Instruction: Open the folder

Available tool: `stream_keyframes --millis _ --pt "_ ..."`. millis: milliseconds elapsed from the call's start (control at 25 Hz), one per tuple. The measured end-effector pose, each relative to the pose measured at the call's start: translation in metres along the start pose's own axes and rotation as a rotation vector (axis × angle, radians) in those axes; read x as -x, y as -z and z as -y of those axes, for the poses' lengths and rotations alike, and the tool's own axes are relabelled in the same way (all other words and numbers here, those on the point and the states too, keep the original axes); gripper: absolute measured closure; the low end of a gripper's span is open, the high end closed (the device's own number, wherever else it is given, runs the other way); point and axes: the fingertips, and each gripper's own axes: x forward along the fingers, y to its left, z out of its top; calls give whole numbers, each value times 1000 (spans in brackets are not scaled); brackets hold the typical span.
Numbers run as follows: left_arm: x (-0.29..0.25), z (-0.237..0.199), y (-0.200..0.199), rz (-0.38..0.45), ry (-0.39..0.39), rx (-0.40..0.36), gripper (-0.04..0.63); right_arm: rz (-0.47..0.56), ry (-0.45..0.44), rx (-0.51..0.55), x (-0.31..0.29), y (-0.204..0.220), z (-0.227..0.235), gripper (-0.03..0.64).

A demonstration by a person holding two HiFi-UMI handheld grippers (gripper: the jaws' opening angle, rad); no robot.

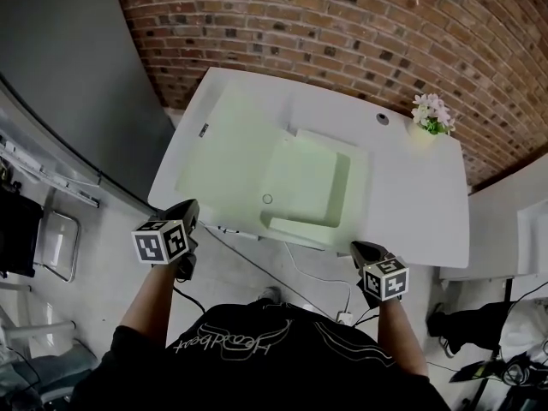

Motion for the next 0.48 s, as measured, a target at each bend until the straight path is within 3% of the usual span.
stream_keyframes --millis 360,480 --pt "-9 -25 9 -14 -6 142 589 29 -15 -41 1 0 3 614" --pt "-16 -31 17 -23 26 208 589 29 -20 -49 1 1 5 614"
